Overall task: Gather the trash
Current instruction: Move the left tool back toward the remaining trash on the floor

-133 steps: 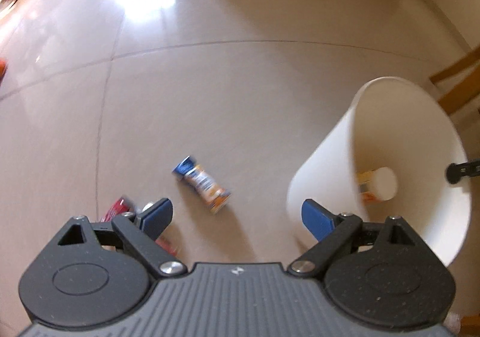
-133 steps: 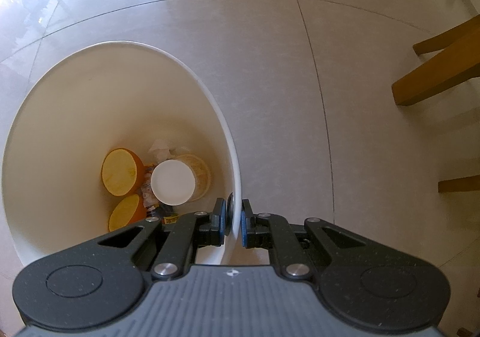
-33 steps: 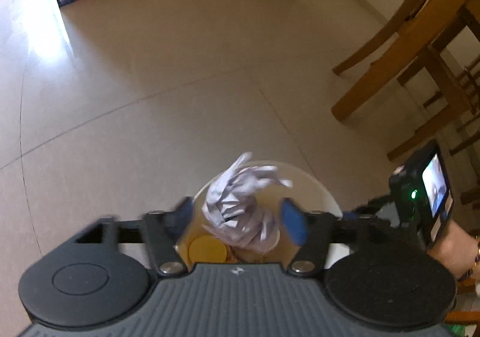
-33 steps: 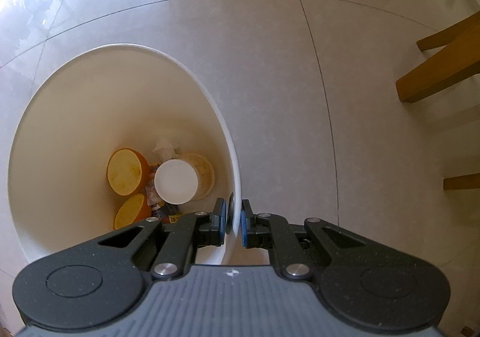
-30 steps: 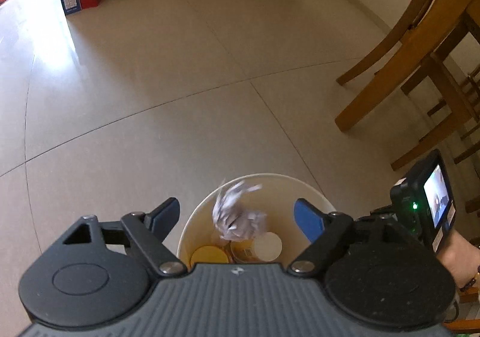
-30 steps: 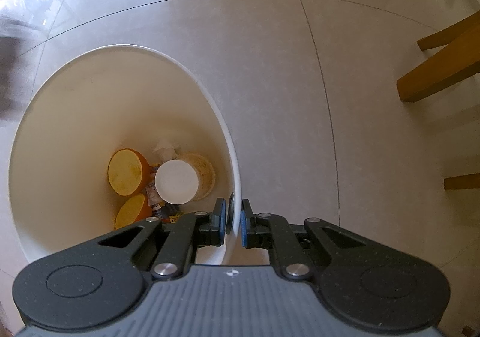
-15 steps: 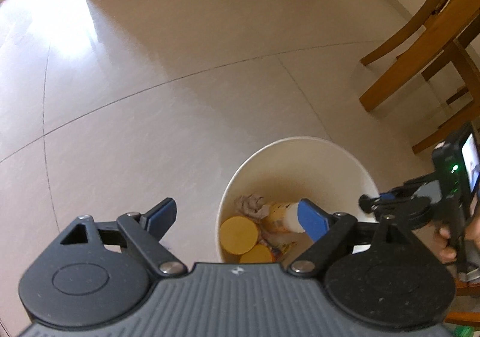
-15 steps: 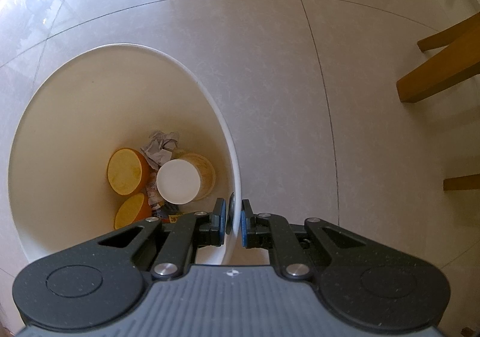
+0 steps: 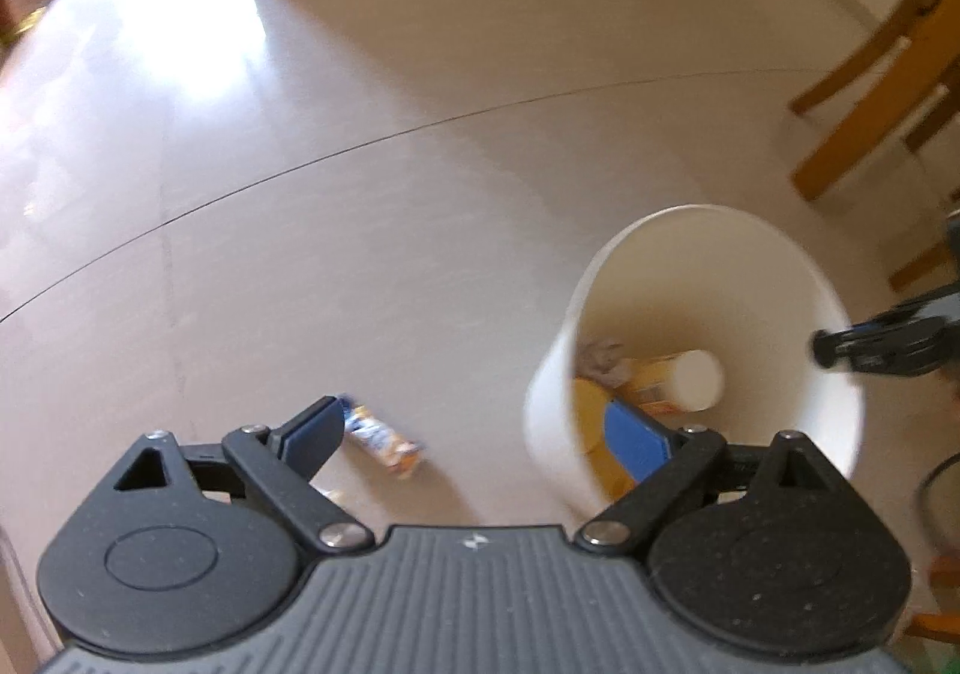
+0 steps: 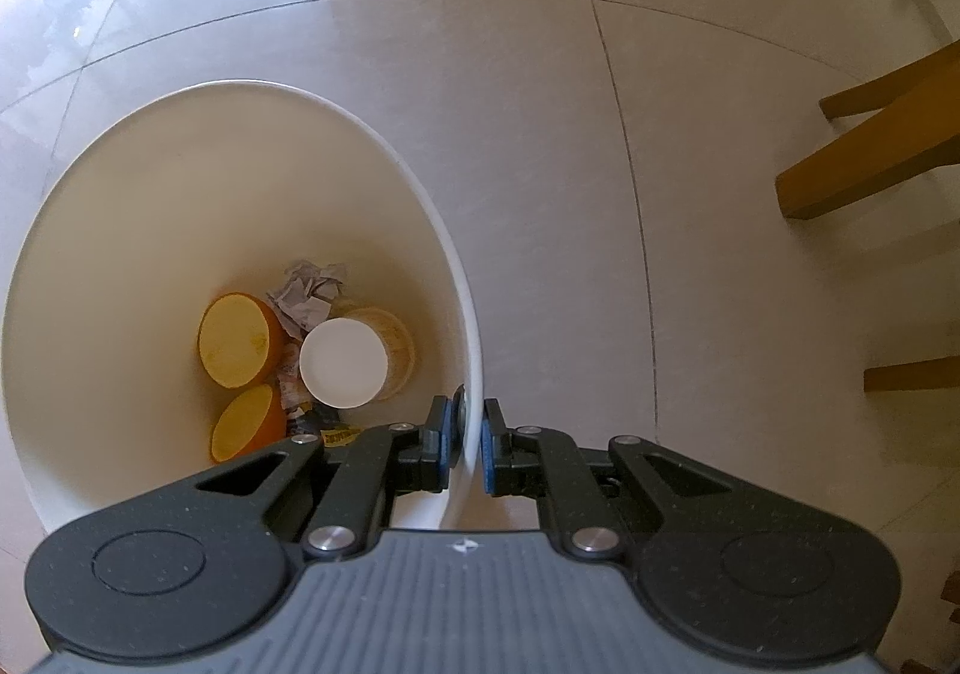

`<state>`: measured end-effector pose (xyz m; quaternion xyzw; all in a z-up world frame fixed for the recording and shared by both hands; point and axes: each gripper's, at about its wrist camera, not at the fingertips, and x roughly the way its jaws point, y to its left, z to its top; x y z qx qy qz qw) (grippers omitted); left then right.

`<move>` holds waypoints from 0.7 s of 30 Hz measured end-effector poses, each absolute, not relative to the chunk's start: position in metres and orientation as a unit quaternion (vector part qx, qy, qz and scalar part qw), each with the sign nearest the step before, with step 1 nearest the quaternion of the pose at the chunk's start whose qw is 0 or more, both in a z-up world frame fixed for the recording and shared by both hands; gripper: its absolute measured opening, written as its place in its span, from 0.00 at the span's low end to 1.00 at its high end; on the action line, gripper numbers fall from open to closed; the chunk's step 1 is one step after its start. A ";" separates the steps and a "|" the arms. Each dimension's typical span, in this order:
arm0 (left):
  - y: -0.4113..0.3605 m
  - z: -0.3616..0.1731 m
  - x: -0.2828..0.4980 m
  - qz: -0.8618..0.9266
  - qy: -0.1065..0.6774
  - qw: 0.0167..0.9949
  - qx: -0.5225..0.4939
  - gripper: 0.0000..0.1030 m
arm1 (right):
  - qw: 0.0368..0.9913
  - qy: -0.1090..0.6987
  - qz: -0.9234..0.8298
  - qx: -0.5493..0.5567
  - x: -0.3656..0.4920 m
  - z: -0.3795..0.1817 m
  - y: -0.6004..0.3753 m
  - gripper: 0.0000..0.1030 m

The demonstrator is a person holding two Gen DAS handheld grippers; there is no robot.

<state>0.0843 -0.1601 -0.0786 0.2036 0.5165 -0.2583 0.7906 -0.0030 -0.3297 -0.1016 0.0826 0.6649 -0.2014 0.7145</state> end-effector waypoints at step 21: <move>0.019 -0.258 0.117 0.026 0.623 0.777 -0.085 0.91 | 0.721 0.656 -0.213 0.071 -0.007 -0.103 -0.323 0.12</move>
